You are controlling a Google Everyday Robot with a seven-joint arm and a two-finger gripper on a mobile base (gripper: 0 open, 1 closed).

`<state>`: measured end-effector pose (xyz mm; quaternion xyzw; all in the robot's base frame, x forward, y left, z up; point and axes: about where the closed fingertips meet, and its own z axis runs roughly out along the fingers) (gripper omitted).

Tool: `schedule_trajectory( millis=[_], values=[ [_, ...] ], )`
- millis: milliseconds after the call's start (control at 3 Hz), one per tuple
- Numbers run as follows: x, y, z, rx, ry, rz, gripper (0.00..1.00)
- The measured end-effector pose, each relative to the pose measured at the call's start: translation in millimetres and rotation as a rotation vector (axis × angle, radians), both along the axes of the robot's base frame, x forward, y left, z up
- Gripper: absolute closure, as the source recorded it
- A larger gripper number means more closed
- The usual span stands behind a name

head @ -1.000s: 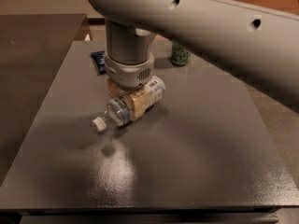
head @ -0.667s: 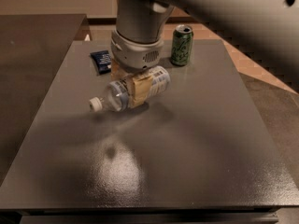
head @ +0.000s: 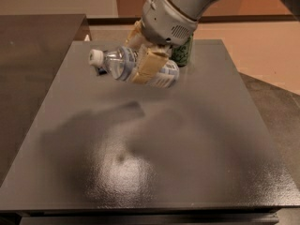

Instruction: Place blue plastic bottle upright

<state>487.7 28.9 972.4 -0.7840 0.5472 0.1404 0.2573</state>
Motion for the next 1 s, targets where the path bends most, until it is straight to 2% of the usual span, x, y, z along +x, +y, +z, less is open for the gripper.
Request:
schedule_trajectory(
  millis=[333,667,1000],
  values=[
    [3,-10,14,0.219,0.096,-0.119,1.0],
    [6,-19,24,0.403,0.182,-0.194,1.0],
    [9,-27,26,0.566,0.265,-0.231,1.0]
  ],
)
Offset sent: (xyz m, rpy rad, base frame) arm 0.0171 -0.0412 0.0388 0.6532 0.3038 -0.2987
